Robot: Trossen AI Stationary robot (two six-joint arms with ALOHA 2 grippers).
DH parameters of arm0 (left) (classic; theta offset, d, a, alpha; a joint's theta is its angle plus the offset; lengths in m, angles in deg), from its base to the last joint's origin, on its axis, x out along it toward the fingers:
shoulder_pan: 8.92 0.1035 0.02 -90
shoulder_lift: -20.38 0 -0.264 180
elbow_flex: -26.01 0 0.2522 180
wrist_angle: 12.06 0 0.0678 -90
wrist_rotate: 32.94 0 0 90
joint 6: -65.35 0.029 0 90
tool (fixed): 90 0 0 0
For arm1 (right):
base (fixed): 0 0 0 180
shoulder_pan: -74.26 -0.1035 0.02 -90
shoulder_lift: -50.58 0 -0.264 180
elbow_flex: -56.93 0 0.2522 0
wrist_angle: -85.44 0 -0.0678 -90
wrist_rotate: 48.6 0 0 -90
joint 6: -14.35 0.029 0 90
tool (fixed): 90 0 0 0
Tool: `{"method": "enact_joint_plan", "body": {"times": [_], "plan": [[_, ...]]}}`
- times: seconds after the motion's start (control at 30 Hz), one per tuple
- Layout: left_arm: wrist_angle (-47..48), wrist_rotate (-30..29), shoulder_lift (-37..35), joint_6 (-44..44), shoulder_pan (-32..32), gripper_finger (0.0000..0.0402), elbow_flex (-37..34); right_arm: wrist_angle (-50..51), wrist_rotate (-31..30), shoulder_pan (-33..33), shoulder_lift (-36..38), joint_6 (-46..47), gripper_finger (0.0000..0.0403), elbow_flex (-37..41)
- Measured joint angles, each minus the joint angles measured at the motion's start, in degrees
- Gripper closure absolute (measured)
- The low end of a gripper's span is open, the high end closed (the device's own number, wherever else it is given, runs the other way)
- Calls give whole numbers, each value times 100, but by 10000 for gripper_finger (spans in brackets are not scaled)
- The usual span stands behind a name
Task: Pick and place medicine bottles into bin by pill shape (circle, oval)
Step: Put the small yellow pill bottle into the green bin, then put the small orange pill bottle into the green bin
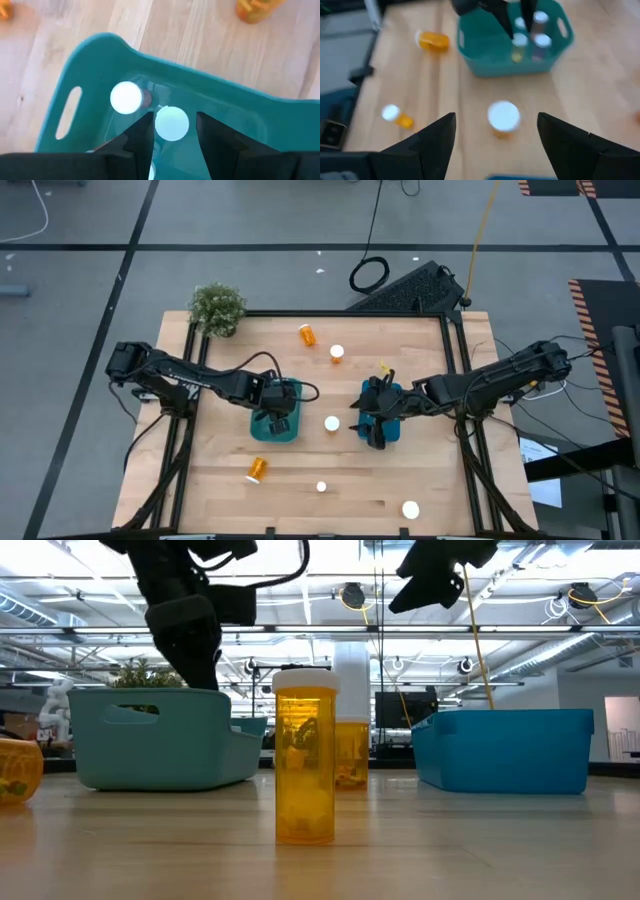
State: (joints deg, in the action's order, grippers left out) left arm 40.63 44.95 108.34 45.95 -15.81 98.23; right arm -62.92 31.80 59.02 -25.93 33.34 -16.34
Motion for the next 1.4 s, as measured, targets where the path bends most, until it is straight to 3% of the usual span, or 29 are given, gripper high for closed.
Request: {"method": "enact_joint_plan", "body": {"times": [0.13,0.43,0.73,0.87,1.07,1.4], "plan": [[307,-38,0,17,-98,252,283,-1062,240,-235,-91,-106,131,245],[467,-171,-127,79,-693,252,604,-1899,167,-813,-875,-267,142,300],[392,-1255,-529,-674,-1959,252,560,-2625,-253,-1632,-2080,396,176,304],[15,-1646,-523,-841,-2408,252,556,-3168,-269,-1721,-2580,560,186,304],[-734,-1737,-472,-822,-2863,252,556,-3673,-270,-1714,-3221,578,193,304],[-1662,-2006,-470,-823,-3337,252,369,-4364,-567,-1827,-3718,-197,193,304]]}}
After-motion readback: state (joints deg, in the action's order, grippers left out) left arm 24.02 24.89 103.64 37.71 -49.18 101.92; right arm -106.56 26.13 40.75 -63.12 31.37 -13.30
